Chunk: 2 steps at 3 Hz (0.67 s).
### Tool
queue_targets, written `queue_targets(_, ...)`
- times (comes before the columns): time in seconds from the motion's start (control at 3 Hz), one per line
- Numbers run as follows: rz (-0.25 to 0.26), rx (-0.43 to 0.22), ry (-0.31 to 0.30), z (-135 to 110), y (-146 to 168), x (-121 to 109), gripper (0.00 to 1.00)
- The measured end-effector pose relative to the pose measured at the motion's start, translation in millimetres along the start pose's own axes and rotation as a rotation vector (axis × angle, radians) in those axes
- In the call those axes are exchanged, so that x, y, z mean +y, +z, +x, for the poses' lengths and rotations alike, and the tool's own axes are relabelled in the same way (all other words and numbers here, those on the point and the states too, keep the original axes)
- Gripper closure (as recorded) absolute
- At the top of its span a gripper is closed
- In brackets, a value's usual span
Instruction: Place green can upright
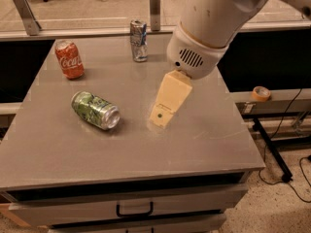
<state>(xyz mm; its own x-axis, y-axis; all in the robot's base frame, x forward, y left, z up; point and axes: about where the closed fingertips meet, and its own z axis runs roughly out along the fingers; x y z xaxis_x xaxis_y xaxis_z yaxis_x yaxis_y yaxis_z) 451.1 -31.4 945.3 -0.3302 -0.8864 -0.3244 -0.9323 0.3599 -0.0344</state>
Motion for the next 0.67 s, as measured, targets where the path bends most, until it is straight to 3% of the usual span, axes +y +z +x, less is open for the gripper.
queue_targets(0.67, -0.002, 0.028, 0.030, -15, 14, -5, 0.00)
